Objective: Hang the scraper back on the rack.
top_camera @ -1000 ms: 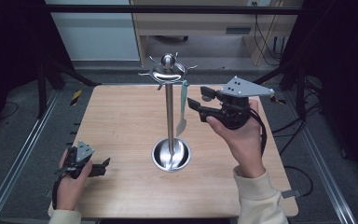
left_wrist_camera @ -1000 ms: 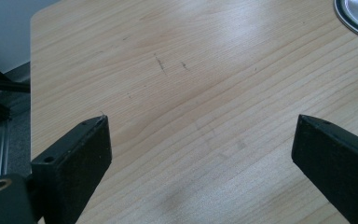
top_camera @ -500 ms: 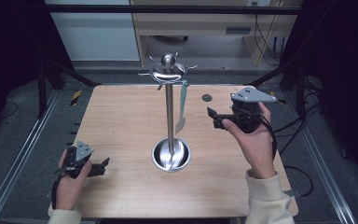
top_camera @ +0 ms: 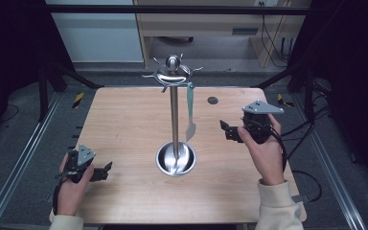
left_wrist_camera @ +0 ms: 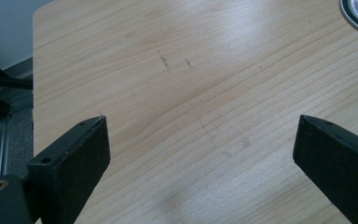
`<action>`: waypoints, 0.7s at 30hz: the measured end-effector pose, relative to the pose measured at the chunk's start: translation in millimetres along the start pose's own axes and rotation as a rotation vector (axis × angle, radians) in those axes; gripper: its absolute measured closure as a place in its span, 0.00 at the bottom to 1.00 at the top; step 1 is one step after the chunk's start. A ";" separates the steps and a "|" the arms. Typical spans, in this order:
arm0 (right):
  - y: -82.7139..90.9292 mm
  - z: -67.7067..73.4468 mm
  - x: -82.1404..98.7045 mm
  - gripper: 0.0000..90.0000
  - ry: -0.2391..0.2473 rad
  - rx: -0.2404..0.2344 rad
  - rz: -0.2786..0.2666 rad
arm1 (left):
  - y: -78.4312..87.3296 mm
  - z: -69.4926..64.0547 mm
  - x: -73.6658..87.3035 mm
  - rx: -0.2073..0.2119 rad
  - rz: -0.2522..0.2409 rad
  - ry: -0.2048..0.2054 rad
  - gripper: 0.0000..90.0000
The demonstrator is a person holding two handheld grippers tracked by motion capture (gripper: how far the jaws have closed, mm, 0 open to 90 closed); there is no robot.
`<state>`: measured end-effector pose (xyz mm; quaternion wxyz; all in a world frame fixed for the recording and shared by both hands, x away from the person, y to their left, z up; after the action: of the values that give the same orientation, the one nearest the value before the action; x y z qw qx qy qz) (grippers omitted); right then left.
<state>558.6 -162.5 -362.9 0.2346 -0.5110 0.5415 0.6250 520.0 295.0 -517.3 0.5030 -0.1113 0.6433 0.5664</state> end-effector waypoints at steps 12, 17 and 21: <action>-17.7 -15.2 38.1 0.12 -0.010 0.066 0.058 | 0.0 -0.1 0.2 0.003 0.002 0.000 0.04; -25.5 -16.8 56.7 0.12 -0.006 0.070 0.097 | -0.5 -0.2 0.3 0.004 0.003 0.000 0.04; -28.4 -15.5 63.5 0.12 -0.004 0.067 0.106 | -0.8 -0.5 0.6 0.006 0.006 -0.002 0.04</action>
<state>565.3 -184.7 -430.4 0.2192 -0.4723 0.5879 0.6190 520.0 294.6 -518.3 0.5022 -0.1073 0.6450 0.5659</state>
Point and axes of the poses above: each handheld gripper's, and its own axes: y roughly backward along the jaws, x roughly out of its underside, z roughly to its left, the point moved 8 cm from there along -y, roughly forward along the jaws, and after that the axes turned 6 degrees about x, right-handed, at the moved point
